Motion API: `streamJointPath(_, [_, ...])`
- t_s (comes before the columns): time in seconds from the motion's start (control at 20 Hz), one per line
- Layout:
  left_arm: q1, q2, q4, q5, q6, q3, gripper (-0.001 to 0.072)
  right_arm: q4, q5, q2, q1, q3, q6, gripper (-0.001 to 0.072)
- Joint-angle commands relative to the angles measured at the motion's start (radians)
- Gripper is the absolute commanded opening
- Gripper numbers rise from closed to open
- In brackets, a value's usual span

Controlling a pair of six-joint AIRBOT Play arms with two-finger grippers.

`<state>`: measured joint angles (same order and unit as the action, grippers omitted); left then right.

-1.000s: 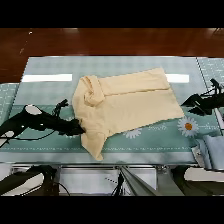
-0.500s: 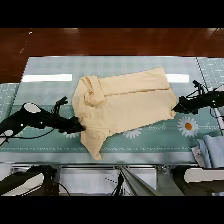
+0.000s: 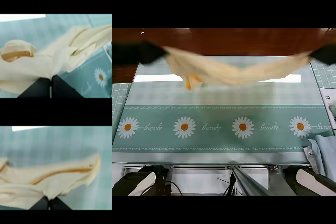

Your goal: Fold the shirts.

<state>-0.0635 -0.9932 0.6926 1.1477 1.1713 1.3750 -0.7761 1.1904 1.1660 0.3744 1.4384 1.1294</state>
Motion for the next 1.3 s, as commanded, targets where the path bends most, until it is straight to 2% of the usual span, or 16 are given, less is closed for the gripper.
streamJointPath(0.0, [-0.036,0.086,0.047,-0.014,0.000,0.391,0.0022,0.085,-0.254,-0.229,-0.002,0.165,0.048,0.0024])
streamJointPath(0.1, [-0.036,0.130,0.152,-0.013,0.027,0.534,0.0021,0.023,-0.331,-0.335,-0.002,0.220,0.107,0.0024])
streamJointPath(0.25, [-0.036,0.228,0.375,0.027,0.170,0.620,0.0021,-0.186,-0.321,-0.467,-0.002,0.264,0.267,0.0023])
streamJointPath(0.35, [-0.036,0.288,0.498,0.133,0.253,0.620,0.0021,-0.362,-0.278,-0.544,-0.002,0.264,0.380,0.0023])
streamJointPath(0.45, [-0.036,0.318,0.555,0.299,0.293,0.620,0.0021,-0.477,-0.161,-0.592,-0.002,0.264,0.427,0.0023])
streamJointPath(0.65, [-0.038,0.299,0.561,0.604,0.335,0.619,0.0021,-0.508,0.150,-0.594,-0.002,0.264,0.426,0.0023])
streamJointPath(0.7, [-0.038,0.281,0.561,0.677,0.343,0.618,0.0021,-0.513,0.228,-0.576,-0.002,0.264,0.416,0.0023])
streamJointPath(0.75, [-0.038,0.267,0.557,0.694,0.352,0.606,0.0021,-0.518,0.305,-0.550,-0.002,0.264,0.395,0.0023])
streamJointPath(0.9, [-0.038,0.185,0.557,0.694,0.341,0.565,0.0021,-0.545,0.563,-0.408,-0.003,0.264,0.337,0.0022])
streamJointPath(0.95, [-0.038,0.148,0.552,0.694,0.340,0.546,0.0022,-0.544,0.591,-0.344,-0.010,0.264,0.336,0.0023])
streamJointPath(1.1, [-0.037,-0.011,0.546,0.692,0.250,0.449,0.0022,-0.655,0.559,-0.142,-0.093,0.264,0.332,0.0023])
streamJointPath(1.25, [-0.033,-0.207,0.541,0.593,0.229,0.372,0.0022,-0.706,0.457,0.102,-0.211,0.264,0.326,0.0023])
